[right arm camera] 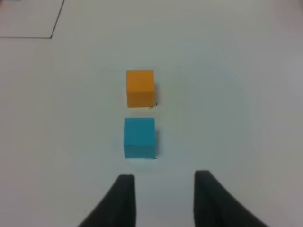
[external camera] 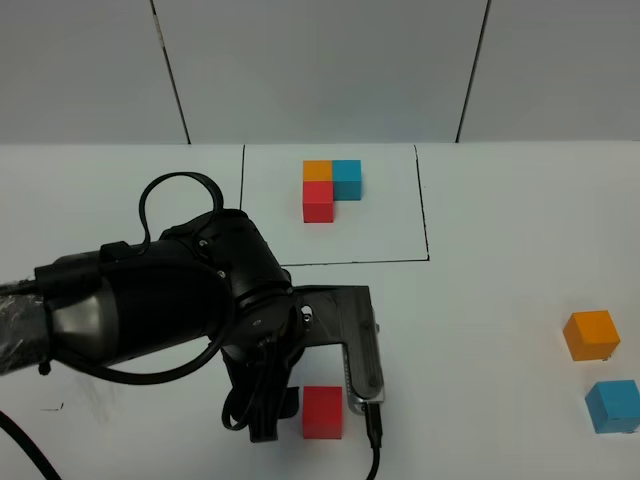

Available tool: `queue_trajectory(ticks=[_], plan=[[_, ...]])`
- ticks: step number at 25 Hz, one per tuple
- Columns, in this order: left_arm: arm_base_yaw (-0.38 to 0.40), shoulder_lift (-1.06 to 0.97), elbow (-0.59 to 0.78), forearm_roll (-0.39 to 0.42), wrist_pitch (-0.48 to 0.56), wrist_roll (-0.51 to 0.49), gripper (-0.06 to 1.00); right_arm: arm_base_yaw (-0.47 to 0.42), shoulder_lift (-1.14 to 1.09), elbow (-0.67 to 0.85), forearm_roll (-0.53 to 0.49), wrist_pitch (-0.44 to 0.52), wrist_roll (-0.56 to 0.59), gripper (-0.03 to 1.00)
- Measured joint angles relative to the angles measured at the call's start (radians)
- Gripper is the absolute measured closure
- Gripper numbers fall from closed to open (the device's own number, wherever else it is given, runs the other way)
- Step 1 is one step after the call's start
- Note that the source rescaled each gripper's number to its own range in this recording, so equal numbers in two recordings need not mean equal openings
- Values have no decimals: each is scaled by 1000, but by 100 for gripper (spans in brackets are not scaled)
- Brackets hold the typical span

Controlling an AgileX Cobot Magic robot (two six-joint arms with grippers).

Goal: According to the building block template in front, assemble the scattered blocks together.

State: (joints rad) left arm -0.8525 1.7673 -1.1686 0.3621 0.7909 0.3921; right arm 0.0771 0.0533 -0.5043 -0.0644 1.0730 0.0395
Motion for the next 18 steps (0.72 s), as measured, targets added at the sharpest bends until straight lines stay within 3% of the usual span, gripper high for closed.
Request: queue_trajectory(ticks=[5,18], plan=[[81,-4,0,66,89,-175,-2,0,0,0,0,0,0,97],[382,-84,0,64,100,-330,-2,0,0,0,0,0,0,97]])
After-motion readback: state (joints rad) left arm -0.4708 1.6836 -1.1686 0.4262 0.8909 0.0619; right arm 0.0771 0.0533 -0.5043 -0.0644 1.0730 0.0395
